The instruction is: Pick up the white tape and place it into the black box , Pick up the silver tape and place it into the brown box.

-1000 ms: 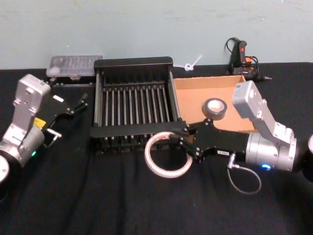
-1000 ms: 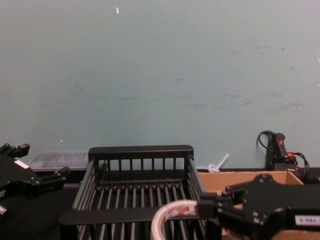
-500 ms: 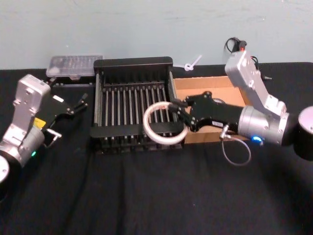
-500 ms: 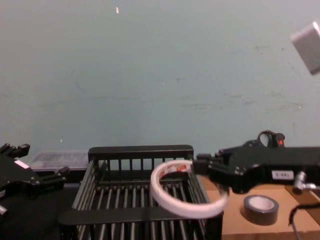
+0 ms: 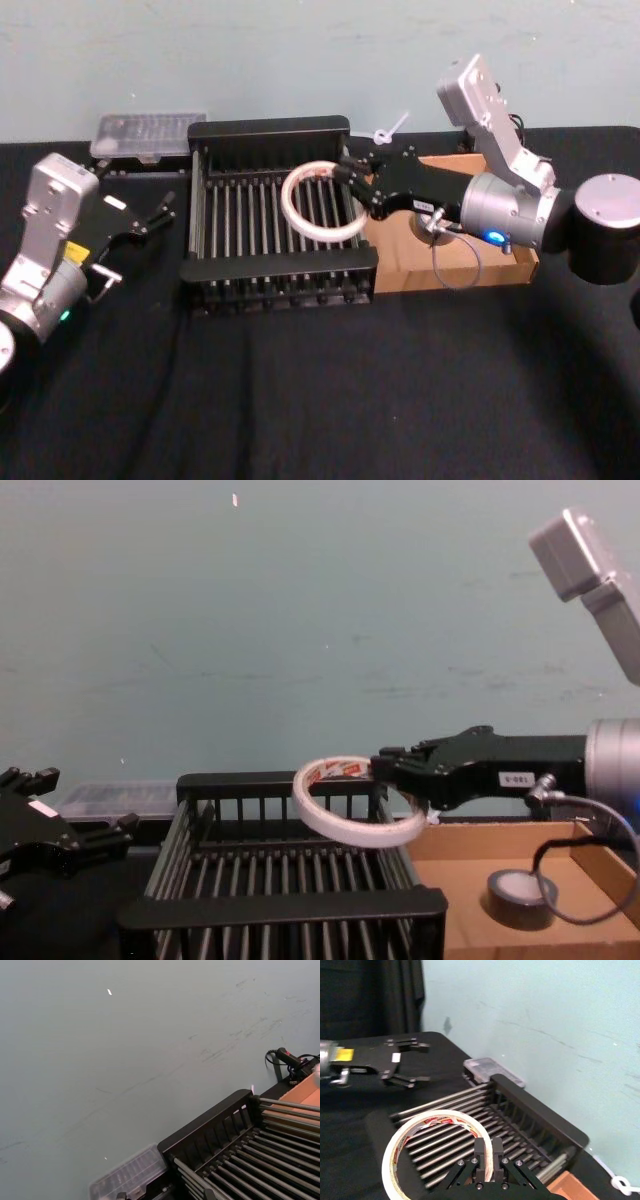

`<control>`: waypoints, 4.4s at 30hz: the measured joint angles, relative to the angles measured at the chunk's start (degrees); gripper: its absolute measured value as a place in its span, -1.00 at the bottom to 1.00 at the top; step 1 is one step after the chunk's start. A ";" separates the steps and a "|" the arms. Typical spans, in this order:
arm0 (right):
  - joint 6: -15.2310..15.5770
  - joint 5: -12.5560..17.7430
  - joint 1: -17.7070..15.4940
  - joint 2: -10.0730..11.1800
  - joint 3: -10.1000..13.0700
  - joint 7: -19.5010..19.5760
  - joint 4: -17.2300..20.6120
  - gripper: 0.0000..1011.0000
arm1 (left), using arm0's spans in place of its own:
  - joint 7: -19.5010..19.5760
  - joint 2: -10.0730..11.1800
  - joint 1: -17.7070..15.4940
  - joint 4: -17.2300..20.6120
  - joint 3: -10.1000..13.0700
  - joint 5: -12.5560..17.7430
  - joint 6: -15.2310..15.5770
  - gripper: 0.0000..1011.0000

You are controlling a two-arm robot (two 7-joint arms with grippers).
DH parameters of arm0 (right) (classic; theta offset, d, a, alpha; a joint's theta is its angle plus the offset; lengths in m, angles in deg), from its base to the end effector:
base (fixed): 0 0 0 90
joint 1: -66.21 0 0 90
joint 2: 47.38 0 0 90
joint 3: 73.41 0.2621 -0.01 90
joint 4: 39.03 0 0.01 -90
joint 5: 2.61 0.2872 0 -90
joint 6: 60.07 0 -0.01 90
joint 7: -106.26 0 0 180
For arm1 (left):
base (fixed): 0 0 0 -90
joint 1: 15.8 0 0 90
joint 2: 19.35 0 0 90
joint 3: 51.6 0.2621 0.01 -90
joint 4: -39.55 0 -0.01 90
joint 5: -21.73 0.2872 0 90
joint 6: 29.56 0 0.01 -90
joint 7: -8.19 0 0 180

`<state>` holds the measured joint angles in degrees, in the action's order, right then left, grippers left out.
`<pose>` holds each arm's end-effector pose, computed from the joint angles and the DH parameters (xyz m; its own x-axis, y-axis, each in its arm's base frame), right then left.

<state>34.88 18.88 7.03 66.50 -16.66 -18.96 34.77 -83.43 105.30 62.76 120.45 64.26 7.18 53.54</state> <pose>0.4096 0.0029 -0.2097 0.8300 -0.5383 0.1459 0.5576 0.8070 -0.1944 0.3332 0.0726 -0.2756 0.2922 0.8803 0.3738 -0.9553 0.2872 0.0702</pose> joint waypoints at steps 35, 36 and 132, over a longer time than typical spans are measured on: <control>-0.31 -7.03 7.96 -12.02 -0.77 4.24 -19.40 -0.81 | 0.00 0.00 0.00 0.00 0.01 0.00 0.00 0.98; -0.31 -7.03 7.96 -12.01 -0.77 4.24 -19.39 -0.81 | 0.00 0.00 0.00 0.00 0.00 0.00 0.00 0.98; -5.49 -9.82 -19.51 -0.80 16.62 21.16 5.96 0.98 | 0.00 0.00 0.00 0.00 0.00 0.00 0.00 0.98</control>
<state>29.39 9.06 -12.48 65.70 -0.04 2.20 40.73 -83.43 105.30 62.76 120.45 64.26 7.18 53.54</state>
